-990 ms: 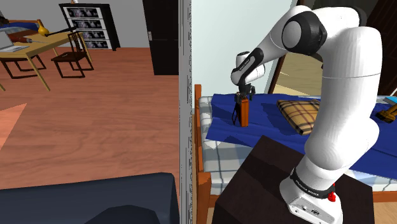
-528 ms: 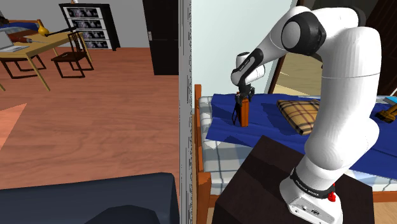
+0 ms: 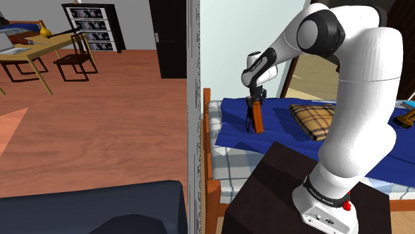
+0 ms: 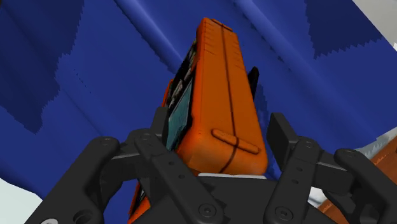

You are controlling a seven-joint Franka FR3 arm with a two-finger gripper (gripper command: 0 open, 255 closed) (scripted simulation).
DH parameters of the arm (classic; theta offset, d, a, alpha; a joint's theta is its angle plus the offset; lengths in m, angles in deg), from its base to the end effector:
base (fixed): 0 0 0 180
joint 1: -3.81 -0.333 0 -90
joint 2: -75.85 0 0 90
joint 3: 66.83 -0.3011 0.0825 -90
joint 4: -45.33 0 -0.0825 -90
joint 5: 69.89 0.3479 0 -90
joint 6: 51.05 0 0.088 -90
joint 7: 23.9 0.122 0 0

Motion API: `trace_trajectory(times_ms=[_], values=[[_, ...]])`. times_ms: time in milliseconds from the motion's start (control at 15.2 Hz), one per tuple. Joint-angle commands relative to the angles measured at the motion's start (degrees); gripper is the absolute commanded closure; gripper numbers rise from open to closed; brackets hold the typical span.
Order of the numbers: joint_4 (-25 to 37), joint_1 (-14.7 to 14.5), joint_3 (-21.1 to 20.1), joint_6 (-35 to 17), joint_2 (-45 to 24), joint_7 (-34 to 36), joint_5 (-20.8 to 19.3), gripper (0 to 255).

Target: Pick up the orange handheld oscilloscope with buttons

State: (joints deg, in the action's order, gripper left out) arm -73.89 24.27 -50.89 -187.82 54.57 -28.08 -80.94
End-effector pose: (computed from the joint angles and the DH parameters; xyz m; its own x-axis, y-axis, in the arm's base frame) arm 0.4434 -0.3297 0.2484 0.9125 -0.3989 -0.0903 -0.3732 -0.9025 0.2150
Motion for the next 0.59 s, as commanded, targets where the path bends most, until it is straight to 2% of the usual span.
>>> trace_trajectory(times_ms=[0, 528], values=[[0.2, 0.0, 0.1, 1.2, 1.2, -0.3, -0.1, 255], [1.2, -0.5, 0.4, 6.4, 5.4, -0.9, -0.6, 255]])
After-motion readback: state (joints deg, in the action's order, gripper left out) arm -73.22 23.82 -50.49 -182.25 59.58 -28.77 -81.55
